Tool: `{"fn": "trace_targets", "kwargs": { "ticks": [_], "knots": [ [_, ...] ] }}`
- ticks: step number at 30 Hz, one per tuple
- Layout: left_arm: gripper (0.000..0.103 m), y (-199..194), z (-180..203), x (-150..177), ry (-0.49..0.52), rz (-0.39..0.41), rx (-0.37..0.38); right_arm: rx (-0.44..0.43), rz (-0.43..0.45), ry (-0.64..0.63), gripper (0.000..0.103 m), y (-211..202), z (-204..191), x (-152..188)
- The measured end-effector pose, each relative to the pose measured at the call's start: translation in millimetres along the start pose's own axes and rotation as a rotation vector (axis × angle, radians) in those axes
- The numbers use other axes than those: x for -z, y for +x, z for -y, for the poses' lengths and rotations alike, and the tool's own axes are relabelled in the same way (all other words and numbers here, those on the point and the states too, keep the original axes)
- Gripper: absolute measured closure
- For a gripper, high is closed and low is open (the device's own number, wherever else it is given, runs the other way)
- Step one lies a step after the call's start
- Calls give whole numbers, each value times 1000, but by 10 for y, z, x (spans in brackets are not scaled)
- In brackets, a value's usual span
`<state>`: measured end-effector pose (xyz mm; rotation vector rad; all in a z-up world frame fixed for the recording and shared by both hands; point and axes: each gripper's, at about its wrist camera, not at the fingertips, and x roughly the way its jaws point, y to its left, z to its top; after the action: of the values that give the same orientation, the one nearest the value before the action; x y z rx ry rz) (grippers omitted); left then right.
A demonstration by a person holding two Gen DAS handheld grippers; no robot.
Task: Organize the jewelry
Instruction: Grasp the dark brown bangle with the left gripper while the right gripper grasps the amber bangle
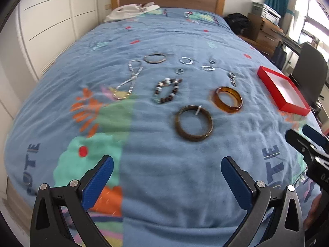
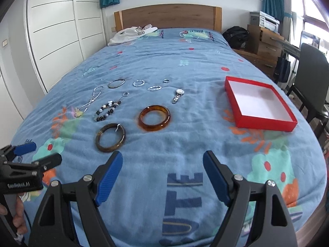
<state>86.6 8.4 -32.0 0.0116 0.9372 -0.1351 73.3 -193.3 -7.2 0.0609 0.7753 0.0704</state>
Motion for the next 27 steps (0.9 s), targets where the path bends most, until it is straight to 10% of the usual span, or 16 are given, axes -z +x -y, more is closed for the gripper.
{"fn": "trace_targets", "kwargs": {
  "ticks": [22,27],
  "knots": [
    [1,1287,356,-366,154,-81,42,-75,-83,65,23,1105,488,-328],
    [22,1284,212,-377,130,-74,49,-130,-104,45,23,1335,337,-413]
  ]
}}
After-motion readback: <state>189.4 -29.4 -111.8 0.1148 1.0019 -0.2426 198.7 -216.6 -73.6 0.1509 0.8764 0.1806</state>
